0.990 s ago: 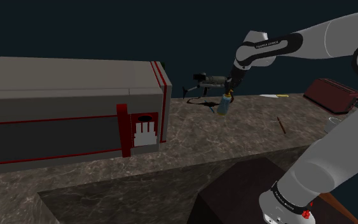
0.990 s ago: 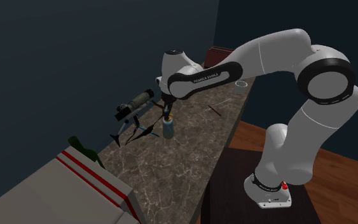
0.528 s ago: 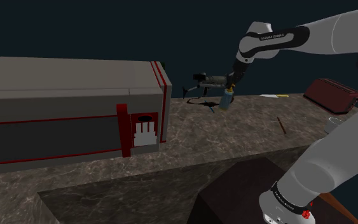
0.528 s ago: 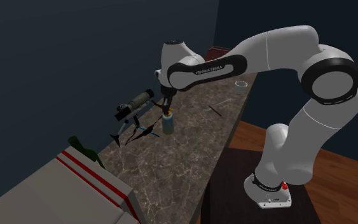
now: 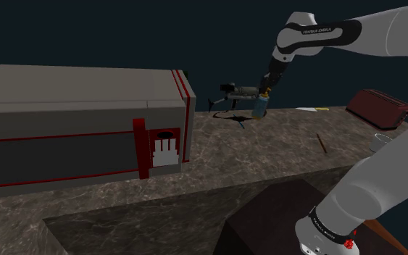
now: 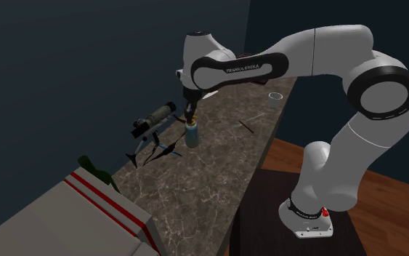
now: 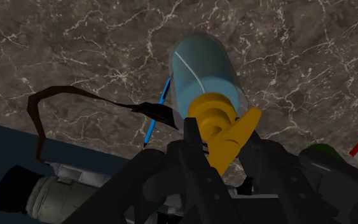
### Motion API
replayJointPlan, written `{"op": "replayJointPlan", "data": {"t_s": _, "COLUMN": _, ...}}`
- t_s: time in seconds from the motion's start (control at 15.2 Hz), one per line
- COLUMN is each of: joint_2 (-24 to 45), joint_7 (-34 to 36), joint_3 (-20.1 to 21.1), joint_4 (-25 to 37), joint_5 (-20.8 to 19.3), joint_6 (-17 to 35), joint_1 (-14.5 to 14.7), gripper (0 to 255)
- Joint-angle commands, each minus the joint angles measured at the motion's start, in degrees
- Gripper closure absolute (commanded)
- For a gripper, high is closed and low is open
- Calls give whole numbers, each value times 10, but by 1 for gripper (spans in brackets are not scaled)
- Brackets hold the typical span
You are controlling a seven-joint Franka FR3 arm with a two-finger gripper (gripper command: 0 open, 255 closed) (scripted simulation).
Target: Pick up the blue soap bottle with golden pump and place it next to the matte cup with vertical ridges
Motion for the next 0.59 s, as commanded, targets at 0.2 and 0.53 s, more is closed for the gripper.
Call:
{"op": "replayJointPlan", "data": {"t_s": 0.2, "joint_2": -2, "joint_7": 2, "joint_3": 2, "joint_4": 38, "joint_5": 0, "joint_6": -40, "joint_1": 1, "gripper": 255}}
{"op": "replayJointPlan", "data": {"t_s": 0.53, "joint_2": 0, "joint_7": 3, "joint_3": 2, "joint_4": 78, "joint_5": 0, "joint_6": -78, "joint_1": 2, "gripper": 255}}
